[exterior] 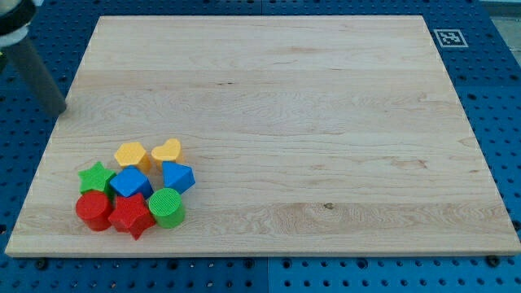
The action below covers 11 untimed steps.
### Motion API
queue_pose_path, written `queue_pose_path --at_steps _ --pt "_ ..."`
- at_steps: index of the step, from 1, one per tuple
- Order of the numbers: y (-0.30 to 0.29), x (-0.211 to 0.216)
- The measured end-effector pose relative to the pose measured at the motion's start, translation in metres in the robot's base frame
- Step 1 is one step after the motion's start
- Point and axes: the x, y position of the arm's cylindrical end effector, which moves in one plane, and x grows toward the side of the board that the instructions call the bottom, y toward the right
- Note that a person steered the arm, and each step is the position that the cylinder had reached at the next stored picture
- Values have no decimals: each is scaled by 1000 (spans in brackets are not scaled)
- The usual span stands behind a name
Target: Move the yellow heart top right side of the red star
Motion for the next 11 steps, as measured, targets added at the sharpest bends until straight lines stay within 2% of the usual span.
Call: queue_pose_path --at_steps 2,3,4,5,6,7,9,10,11 --pt "15 154" --pt "25 178" --pt "66 178" --pt "137 178" --pt "167 169" --pt "169 136" --pt "169 126" --pt "176 56" --pt "219 8"
